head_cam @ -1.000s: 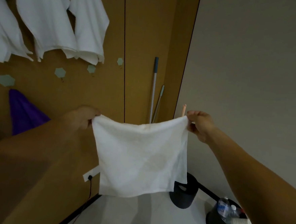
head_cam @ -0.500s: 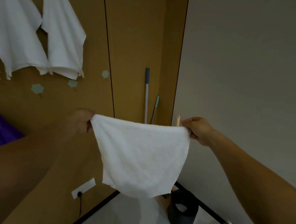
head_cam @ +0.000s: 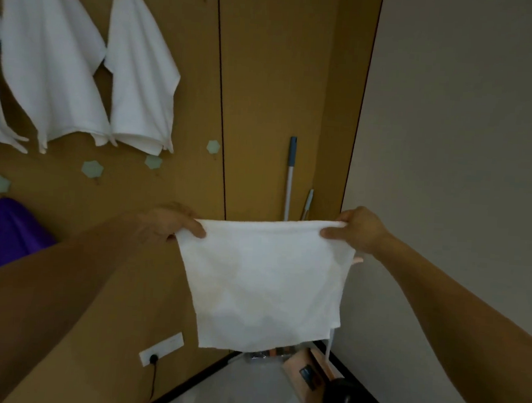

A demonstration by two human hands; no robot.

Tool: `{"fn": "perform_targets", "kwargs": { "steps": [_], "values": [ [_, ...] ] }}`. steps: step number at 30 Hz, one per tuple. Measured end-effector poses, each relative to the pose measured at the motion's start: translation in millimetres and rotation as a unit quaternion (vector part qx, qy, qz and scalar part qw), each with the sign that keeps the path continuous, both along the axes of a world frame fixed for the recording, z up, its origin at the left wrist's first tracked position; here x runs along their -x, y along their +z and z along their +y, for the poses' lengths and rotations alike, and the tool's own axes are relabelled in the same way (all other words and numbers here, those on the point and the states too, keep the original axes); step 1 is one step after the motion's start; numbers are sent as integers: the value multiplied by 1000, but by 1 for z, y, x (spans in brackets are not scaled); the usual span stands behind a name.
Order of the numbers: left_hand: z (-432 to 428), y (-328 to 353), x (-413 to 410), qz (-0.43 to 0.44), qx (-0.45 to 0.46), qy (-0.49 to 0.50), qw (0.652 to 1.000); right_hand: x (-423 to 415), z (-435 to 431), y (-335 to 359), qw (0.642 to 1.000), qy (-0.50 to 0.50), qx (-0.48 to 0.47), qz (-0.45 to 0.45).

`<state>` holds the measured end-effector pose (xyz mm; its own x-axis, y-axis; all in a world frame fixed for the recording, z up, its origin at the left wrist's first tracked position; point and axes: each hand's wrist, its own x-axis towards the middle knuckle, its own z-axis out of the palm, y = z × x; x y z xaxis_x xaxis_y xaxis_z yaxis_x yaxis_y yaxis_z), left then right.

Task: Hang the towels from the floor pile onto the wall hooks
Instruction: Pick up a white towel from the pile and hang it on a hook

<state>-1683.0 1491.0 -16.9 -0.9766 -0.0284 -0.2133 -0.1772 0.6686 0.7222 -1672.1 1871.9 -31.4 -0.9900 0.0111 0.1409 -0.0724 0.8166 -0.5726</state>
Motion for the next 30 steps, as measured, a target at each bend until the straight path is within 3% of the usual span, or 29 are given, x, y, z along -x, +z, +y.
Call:
{"fn": "perform_targets", "kwargs": {
  "steps": [3, 8, 10, 12, 15, 20, 23, 26, 30],
  "values": [
    [-1, 4, 17, 28, -12, 12, 999, 28, -7, 9, 998, -2, 33, 44],
    [4, 15, 67, 172, -61, 45, 982, 74, -20, 29, 992, -7, -26, 120],
    [6, 29, 87, 247, -75, 63, 964, 96, -29, 41, 986, -17, 9, 168],
    [10, 48, 104, 316, -121, 88, 937, 117, -40, 56, 978, -29, 81, 190],
    [15, 73, 125, 354, -243, 111, 896, 143, -61, 77, 931, -19, 306, 195],
    [15, 100, 151, 437, -201, 95, 871, 185, -105, 107, 876, 8, 447, 184],
    [14, 116, 171, 433, -225, 108, 866, 204, -131, 122, 894, 94, 410, 157],
    [4, 130, 192, 415, -233, 95, 875, 221, -140, 135, 934, 200, 259, 141],
    [-6, 148, 210, 404, -126, 0, 906, 262, -149, 155, 924, 235, 259, 153]
  ]
}}
